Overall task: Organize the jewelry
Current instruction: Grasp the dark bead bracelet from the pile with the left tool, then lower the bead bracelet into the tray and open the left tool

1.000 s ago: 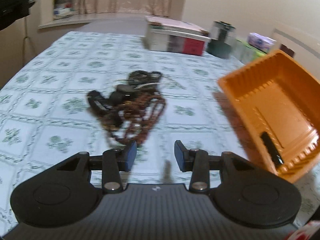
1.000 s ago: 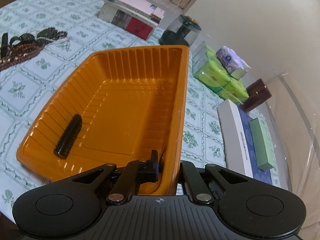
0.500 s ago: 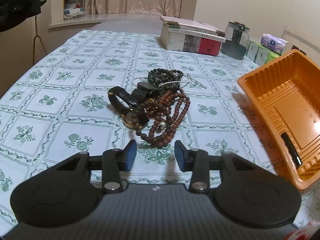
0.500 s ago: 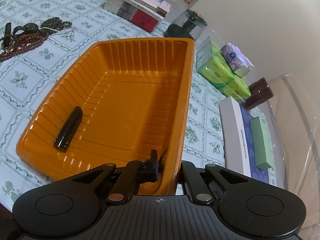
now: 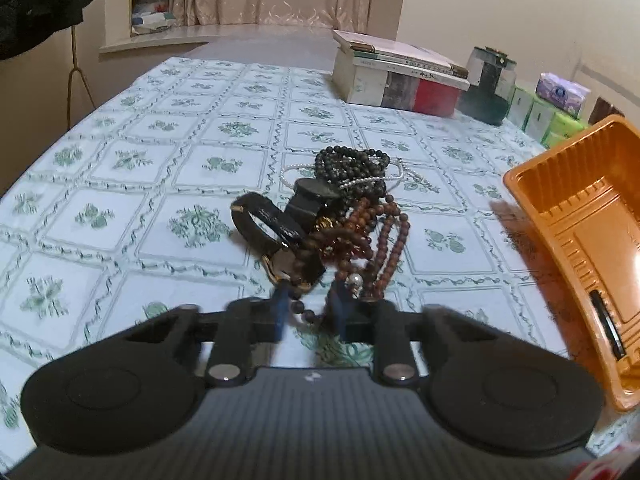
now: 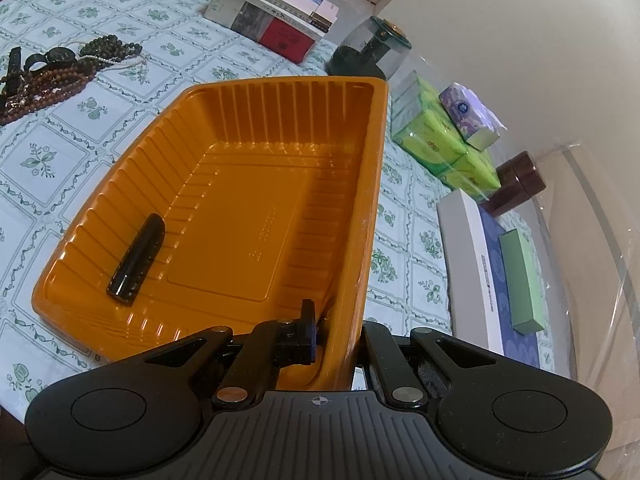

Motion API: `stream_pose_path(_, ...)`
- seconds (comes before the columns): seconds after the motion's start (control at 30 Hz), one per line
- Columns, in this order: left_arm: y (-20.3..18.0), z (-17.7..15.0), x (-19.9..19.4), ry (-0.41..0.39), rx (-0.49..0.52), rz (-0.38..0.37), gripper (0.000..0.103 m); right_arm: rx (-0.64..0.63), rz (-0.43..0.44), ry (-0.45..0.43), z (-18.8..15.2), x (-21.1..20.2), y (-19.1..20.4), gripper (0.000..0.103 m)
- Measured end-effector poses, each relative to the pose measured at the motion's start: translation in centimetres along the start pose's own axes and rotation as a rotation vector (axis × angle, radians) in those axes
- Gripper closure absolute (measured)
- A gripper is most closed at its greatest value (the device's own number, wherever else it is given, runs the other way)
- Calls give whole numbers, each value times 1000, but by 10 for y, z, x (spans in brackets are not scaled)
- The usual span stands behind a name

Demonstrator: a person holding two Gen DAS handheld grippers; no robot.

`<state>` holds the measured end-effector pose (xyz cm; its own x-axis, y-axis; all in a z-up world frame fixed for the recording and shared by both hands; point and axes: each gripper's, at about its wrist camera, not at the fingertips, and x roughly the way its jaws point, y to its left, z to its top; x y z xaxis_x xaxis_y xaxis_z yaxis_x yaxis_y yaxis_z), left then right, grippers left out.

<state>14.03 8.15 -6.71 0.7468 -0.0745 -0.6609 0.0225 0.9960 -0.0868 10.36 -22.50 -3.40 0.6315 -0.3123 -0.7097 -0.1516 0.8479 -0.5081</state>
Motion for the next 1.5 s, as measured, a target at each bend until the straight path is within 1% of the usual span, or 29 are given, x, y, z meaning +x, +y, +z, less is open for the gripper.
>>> stream_pose_path(0.13,-4,6,-5,-4,33,-19,97,-1,0,0,0,0,0,99)
stream_pose_path(0.23,-8,12,-15,-24,49,-31,97,0,0,-2,0,0,0,99)
stream_pose_path(0.4,-25,28,-32,-73,86,-84,97,0,0,-5,0,0,0,99)
stream_pose_path(0.6,-63,40,-46,-105,139,-206,97,1,0,-9,0,0,0,99)
stream_pose_path(0.67,-80,42,-48,-108,143,-266,97,0,0,-11,0,0,1,99)
stream_pose_path(0.8,-119,41,-46,-95,150,-402,97,3,1,-14,-1,-1,2,99)
stream_pose_path(0.9,-147,36,-42,-72,175,-463,97,7,4,-15,-1,0,1,99)
stream_pose_path(1.03,-177,25,-36,-50,213,-493,97,10,7,-16,-2,0,1,99)
stream_pose_path(1.17,-196,15,-34,-32,248,-506,97,9,7,-20,-1,0,1,99)
stream_pose_path(1.2,-199,12,-35,-26,257,-518,95,10,8,-20,-1,0,1,99)
stream_pose_path(1.27,-200,7,-39,-22,253,-562,70,11,10,-20,-1,0,0,99)
stream_pose_path(1.3,-199,6,-42,-23,244,-577,68,12,11,-20,-2,0,0,99)
stream_pose_path(1.33,-198,4,-44,-27,240,-579,69,13,11,-21,-2,1,0,99)
stream_pose_path(1.4,-194,3,-49,-39,244,-556,69,13,11,-21,-2,1,0,99)
stream_pose_path(1.5,-178,-1,-54,-58,244,-494,69,13,10,-22,-2,0,1,99)
